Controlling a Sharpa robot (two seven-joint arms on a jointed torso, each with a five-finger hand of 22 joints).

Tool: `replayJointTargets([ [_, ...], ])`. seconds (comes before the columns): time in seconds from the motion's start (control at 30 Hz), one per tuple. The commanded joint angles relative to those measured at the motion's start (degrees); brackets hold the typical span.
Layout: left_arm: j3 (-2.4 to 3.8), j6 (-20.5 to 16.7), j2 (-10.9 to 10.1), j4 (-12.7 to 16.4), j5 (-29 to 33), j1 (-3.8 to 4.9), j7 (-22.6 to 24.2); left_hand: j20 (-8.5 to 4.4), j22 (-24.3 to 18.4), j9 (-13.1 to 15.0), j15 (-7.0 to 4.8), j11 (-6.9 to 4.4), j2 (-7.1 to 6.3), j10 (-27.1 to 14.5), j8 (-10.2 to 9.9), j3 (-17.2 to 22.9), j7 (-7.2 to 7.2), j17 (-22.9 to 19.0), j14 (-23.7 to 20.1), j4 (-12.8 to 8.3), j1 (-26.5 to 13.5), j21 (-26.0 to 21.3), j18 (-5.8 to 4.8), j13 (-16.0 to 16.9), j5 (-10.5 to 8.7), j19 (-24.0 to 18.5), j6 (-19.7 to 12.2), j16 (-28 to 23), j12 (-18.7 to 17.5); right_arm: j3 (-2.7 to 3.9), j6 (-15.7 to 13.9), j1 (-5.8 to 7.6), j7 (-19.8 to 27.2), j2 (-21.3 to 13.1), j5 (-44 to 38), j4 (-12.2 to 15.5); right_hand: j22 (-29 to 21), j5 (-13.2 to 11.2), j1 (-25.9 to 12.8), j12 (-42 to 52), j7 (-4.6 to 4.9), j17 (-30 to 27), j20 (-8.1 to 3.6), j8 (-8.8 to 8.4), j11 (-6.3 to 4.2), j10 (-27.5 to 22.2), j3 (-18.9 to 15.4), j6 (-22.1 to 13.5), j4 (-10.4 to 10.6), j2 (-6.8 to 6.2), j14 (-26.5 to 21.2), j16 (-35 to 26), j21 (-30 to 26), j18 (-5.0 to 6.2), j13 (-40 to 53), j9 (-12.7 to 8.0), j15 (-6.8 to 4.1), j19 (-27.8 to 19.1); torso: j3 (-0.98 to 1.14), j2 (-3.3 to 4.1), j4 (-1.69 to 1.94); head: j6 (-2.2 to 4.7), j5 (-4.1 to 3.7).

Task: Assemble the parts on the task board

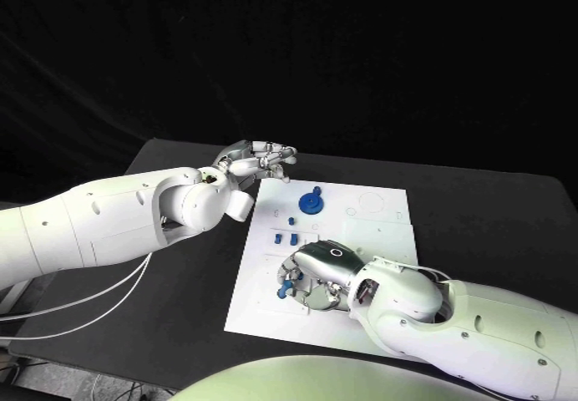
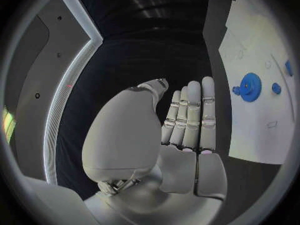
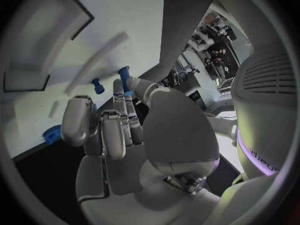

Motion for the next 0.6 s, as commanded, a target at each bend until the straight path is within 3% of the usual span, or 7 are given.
replayJointTargets([
  [0.03,0.05,0.93,0.04,0.16,-0.08,0.02,0.26,0.13,-0.07,0.09,0.06,0.09,0.01,-0.29,-0.04,0.32,0.34,-0.1,-0.4,0.07,0.49,-0.35,0.67,0.06,0.21,-0.17,-0.46,-0.19,0.27,-0.11,1.42,-0.29,-0.62,0.19,-1.19,-0.19,3.21,0.17,0.1,-0.27,-0.1,0.01,-0.14,0.69,-0.05,0.17,-0.15,0.45,-0.24,-0.23,2.93,0.26,-0.15,-0.63,-0.07,1.35,-0.09,-0.16,0.01,0.0,0.01,-0.05,0.07],
  [0.2,0.05,0.95,0.02,0.18,-0.08,0.03,0.23,0.14,-0.08,0.13,0.07,0.1,0.02,-0.38,0.03,0.38,0.34,-0.11,-0.45,0.03,0.53,-0.41,0.67,0.08,0.19,-0.12,-0.49,-0.15,0.46,-0.15,2.04,-0.39,-0.94,0.36,-1.51,-0.3,3.16,0.1,-0.1,-0.39,-0.07,-0.03,-0.13,0.67,-0.02,0.18,-0.24,0.39,-0.22,-0.42,2.92,0.25,-0.3,-0.6,-0.09,1.35,-0.09,-0.22,-0.01,-0.03,-0.03,-0.16,0.08],
  [0.33,0.05,0.96,0.03,0.15,-0.08,0.03,0.22,0.14,-0.08,0.13,0.07,0.1,0.02,-0.38,0.03,0.38,0.34,-0.11,-0.45,0.03,0.53,-0.41,0.67,0.08,0.19,-0.12,-0.49,-0.15,0.46,-0.17,2.12,-0.41,-0.86,0.55,-1.49,-0.36,3.08,1.16,-2.0,-1.37,0.79,-0.07,0.18,-0.79,0.6,-0.42,-1.0,-1.92,0.46,-2.26,2.89,0.24,-0.76,-0.57,-0.3,0.7,0.4,-0.41,-0.01,-0.03,-0.03,-0.16,0.08],
  [0.43,0.05,0.95,0.04,0.14,-0.08,0.03,0.21,0.14,-0.08,0.13,0.07,0.1,0.02,-0.38,0.03,0.38,0.34,-0.11,-0.45,0.03,0.53,-0.41,0.67,0.08,0.19,-0.12,-0.49,-0.15,0.46,-0.19,1.93,-0.42,-0.71,0.68,-1.35,-0.39,3.04,0.55,-3.46,-1.95,1.11,0.06,0.5,-1.94,0.98,-0.99,-2.11,-3.56,1.19,-3.7,2.91,0.32,-1.02,-0.54,-0.39,0.16,0.74,-0.5,0.0,-0.04,-0.01,-0.05,-0.04],
  [0.6,0.05,0.96,0.03,0.13,-0.08,0.03,0.2,0.14,-0.08,0.13,0.07,0.1,0.02,-0.38,0.03,0.38,0.34,-0.11,-0.45,0.03,0.53,-0.41,0.67,0.08,0.19,-0.12,-0.49,-0.15,0.46,-0.23,0.52,-0.43,-0.65,0.65,-1.21,-0.32,3.01,-0.03,-4.09,-2.22,1.1,0.01,0.69,-3.1,1.07,-1.37,-3.02,-5.24,1.67,-4.51,2.87,0.33,-1.26,-0.48,-0.34,-0.36,0.86,-0.56,0.0,-0.05,0.0,-0.02,-0.13],
])
